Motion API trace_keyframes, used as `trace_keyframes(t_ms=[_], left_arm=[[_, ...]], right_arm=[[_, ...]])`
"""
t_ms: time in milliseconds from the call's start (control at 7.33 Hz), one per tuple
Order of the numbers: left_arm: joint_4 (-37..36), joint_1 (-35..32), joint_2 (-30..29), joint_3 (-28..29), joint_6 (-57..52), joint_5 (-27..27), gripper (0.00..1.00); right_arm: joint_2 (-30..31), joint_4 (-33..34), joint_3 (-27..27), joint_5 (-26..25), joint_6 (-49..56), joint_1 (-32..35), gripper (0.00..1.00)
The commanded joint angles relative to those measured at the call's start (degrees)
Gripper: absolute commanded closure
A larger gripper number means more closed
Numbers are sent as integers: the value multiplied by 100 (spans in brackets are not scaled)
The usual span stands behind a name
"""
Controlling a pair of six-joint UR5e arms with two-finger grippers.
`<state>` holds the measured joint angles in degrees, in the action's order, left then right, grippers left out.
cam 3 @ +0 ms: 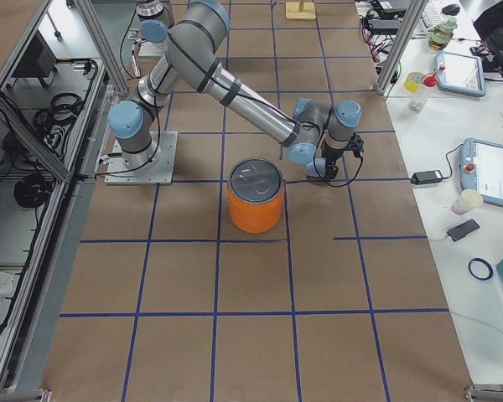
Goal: Flip cup
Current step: 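Move the right gripper down over the pale blue cup and grasp it, then lift the cup with the right gripper and carry it toward the table center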
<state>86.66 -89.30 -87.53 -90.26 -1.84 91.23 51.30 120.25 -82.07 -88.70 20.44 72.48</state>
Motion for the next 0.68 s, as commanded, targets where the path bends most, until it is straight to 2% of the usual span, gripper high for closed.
trace_keyframes(t_ms=[0,273,545], left_arm=[[0,0,7,0,-9,0,0],[0,0,7,0,0,0,0],[0,0,7,0,-9,-9,0]], right_arm=[[46,-53,42,-7,83,64,23],[308,-107,-1,167,632,406,25],[581,-291,7,257,777,1089,29]])
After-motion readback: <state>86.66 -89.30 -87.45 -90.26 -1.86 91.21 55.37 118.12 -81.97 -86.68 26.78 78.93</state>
